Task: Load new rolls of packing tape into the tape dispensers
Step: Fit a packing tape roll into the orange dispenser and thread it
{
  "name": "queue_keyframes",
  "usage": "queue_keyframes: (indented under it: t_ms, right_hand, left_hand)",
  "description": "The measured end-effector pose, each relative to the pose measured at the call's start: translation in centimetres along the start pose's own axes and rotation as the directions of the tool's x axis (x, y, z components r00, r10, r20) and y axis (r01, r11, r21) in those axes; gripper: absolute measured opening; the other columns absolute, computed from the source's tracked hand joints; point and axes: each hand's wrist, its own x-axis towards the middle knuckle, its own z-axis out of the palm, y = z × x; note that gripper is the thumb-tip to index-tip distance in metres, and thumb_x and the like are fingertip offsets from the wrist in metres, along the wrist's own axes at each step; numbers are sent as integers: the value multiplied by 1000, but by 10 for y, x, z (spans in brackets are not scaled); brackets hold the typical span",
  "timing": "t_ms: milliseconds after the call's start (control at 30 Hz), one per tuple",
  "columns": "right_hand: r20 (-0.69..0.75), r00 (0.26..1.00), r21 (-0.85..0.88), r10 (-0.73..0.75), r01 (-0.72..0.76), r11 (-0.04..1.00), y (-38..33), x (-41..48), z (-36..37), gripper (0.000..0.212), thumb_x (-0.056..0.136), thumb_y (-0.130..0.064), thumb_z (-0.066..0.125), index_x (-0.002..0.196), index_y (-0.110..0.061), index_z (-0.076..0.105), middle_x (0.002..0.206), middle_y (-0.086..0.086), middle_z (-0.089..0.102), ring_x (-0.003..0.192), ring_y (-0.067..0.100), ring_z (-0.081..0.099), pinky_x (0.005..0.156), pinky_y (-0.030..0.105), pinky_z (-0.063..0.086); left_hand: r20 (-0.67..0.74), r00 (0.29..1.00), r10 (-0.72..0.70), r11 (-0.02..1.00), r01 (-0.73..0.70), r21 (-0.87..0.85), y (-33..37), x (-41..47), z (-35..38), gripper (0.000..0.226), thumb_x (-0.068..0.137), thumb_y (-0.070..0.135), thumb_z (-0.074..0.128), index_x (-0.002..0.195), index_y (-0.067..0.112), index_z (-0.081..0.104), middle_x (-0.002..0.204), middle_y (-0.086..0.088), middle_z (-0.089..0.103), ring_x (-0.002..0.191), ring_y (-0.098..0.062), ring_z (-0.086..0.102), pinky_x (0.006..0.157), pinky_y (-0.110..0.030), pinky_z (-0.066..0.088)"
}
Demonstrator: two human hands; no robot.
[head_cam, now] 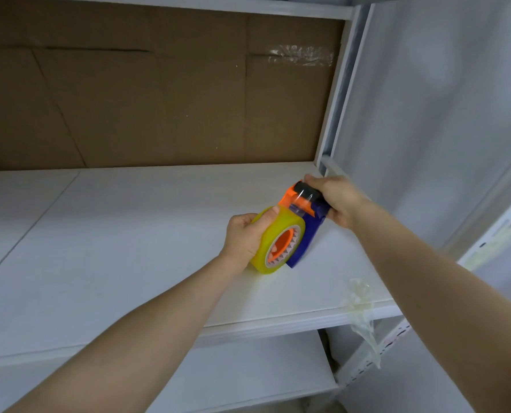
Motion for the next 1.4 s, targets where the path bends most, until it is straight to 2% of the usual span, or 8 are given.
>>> queue_keyframes:
  t_ms: [333,533,733,867,1000,1233,1300,1400]
  right_hand:
    - [-56,994,-186,-97,85,979,-4,-8,-7,20,91,-26,59,76,-14,54,77,5,63,71,17,60,66,29,52]
    - [-98,989,-390,-113,67,919,-14,-5,1,25,93,-34,55,91,-9,56,88,9,63,82,23,61,79,34,52]
    - [-47,998,-82,-38,34,996,-2,-13,-8,17,95,-22,53,82,-12,53,94,12,63,89,22,60,85,38,52]
    - [-89,995,-82,-36,28,996,-3,-13,-10,15,92,-17,56,79,-12,51,90,11,63,78,20,60,72,33,53]
    - [-71,996,-167,-47,34,985,-4,-15,-7,16,91,-28,60,86,-14,54,86,5,63,82,19,61,76,33,52]
    - [-10,999,269,40,-36,963,13,-20,-8,11,93,-22,55,94,-11,55,99,13,65,84,21,62,83,38,52]
    - [74,995,343,70,-92,935,19,-23,-11,23,94,-31,50,101,-10,54,100,12,66,91,24,63,83,37,52]
    - [153,986,240,72,-108,965,33,-28,-14,19,91,-24,47,100,-11,57,109,13,62,103,28,59,97,41,46]
  left_hand:
    - [-20,1000,4,1000,-3,18,1,-1,2,27,87,38,61,77,13,68,74,-2,71,65,-14,68,61,-23,57]
    - [-12,1000,16,999,-16,49,3,-2,6,26,87,37,61,77,14,67,78,-4,70,71,-18,68,70,-30,57]
    - [-20,1000,18,999,-17,34,3,-3,3,25,88,38,59,80,15,66,79,-2,70,73,-17,68,70,-30,56]
    - [-17,999,31,998,-30,49,5,-4,7,25,89,37,59,79,15,66,77,-1,69,71,-15,67,68,-28,56]
    - [-23,999,37,997,-35,72,5,-5,7,25,89,38,59,79,16,65,77,0,69,71,-14,66,65,-25,56]
    - [-52,999,10,999,-7,54,6,-8,8,24,88,39,60,78,17,65,77,1,68,71,-14,66,64,-25,55]
    - [-89,995,-44,999,44,-1,8,-8,8,26,87,40,62,79,16,66,78,-3,69,73,-18,67,67,-28,56]
    - [-197,964,-179,969,138,-207,14,-5,8,27,84,40,65,81,14,66,75,-6,68,68,-19,65,61,-29,54]
